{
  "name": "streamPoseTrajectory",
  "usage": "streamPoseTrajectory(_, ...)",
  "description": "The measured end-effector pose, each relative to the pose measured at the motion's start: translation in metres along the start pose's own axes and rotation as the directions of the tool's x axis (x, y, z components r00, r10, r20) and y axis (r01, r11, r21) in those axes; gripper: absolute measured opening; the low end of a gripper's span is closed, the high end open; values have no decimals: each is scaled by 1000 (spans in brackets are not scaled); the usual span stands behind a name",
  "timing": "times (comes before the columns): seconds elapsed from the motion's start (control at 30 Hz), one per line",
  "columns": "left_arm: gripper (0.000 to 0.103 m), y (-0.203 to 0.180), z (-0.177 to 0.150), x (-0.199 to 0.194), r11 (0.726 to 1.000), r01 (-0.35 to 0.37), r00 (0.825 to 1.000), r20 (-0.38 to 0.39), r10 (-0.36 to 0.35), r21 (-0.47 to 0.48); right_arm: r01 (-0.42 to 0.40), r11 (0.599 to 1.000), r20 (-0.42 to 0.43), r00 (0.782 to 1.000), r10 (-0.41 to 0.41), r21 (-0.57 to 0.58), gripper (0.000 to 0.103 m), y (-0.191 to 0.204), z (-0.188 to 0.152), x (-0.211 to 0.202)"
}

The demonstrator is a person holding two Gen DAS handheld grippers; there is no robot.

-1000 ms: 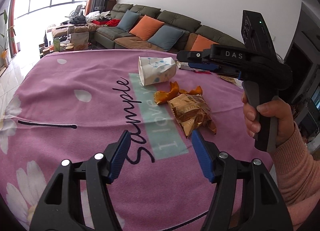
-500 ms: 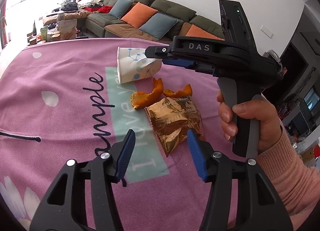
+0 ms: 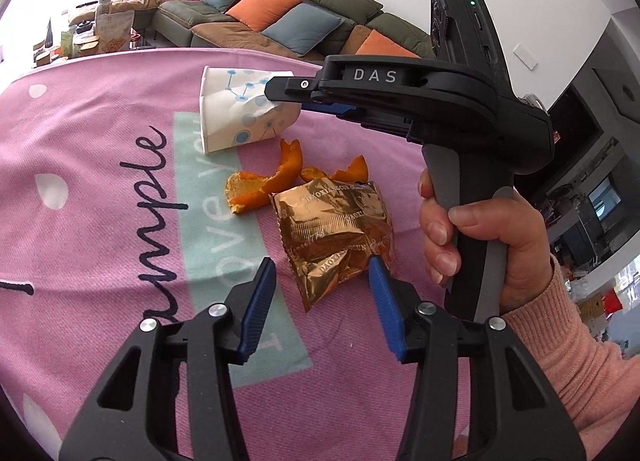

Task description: Collect trash

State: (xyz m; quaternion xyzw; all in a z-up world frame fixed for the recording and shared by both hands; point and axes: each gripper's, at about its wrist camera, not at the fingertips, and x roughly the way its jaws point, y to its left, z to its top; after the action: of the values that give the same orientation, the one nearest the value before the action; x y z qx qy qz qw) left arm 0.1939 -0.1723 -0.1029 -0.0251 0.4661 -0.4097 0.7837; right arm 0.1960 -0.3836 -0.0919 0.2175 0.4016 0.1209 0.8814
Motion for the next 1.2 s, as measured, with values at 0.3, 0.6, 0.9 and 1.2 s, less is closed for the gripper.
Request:
streamPoseTrajectory(0.3, 18, -1, 1, 4, 1000, 27, 1000, -4, -27, 4, -35, 999, 13, 999, 35, 34, 20, -8, -4, -3)
streamPoseTrajectory(0.6, 5, -2, 2, -6, 1000, 10, 999, 37, -11, 19, -55, 998, 32, 998, 53, 41, 18, -10, -5, -10)
streamPoseTrajectory(0.9, 2, 2, -4, -35, 999, -25, 995, 96, 21, 39, -74, 997, 52, 996, 71, 39, 17, -7, -6, -18)
streamPoseTrajectory(1.2, 2, 28, -19, -73, 1000, -26, 989, 146, 28, -17, -120, 992, 75, 990, 118, 25, 17, 3, -6, -29)
